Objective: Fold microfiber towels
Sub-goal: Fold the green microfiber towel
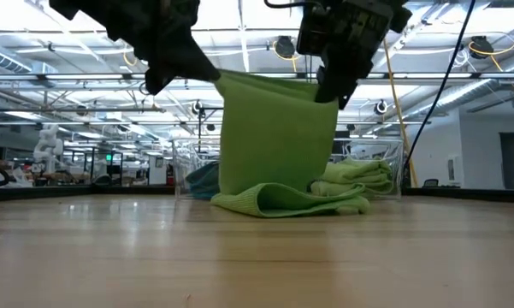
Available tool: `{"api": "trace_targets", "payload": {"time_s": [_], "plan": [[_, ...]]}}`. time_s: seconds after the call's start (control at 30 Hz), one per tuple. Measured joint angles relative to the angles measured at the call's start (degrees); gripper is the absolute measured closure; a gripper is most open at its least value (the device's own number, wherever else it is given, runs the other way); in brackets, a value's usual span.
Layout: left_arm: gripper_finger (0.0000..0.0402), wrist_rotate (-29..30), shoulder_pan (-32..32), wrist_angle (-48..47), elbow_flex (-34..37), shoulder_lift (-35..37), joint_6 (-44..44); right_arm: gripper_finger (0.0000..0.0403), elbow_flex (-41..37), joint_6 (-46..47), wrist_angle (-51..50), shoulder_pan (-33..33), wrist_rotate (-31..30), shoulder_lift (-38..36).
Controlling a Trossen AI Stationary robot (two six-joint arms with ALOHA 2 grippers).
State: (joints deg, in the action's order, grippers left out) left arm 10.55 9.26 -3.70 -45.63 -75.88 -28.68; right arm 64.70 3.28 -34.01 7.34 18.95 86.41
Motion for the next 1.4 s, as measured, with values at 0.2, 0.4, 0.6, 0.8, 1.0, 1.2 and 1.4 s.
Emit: {"api": "trace_targets", "payload": {"time_s": [0.2, 0.4, 0.6, 0.8, 1.0, 1.2, 1.4], "plan": [[0.0399, -1.00, 0.90, -0.26, 0.02, -0.02, -1.84, 0.0403, -1.96, 2.45, 3.26, -0.70, -1.71, 0.00], [0.0399, -1.13, 2.39, -0.23, 0.02, -1.27, -4.67, 0.0403, -2.05, 1.58, 3.05, -0.73, -0.01, 0.07], [0.0399, 4.86, 2.29, 2.69, 0.15, 0.28, -3.43, 0.0403, -1.89, 1.74, 4.37, 0.31, -2.85, -0.13], [0.0399, 12.54, 0.08, -0.53, 0.07, 4.11, -1.63, 0.0402, -0.32, -1.95, 6.98, 4.45, -7.58, -2.16], [0.0399, 12.75, -2.76, 1.95, 0.04, 9.79, 0.49, 0.0401, 3.00, -3.33, 5.80, 7.20, -5.79, -5.40], [0.0400, 5.42, 0.05, 8.11, 0.04, 11.28, -1.65, 0.0402, 3.29, 2.96, 2.88, 2.77, 0.97, -12.09], [0.0400, -0.53, 7.49, 26.18, 0.04, 9.40, -6.77, 0.0402, 3.29, 16.88, 9.12, -7.36, 8.09, -19.48]]}}
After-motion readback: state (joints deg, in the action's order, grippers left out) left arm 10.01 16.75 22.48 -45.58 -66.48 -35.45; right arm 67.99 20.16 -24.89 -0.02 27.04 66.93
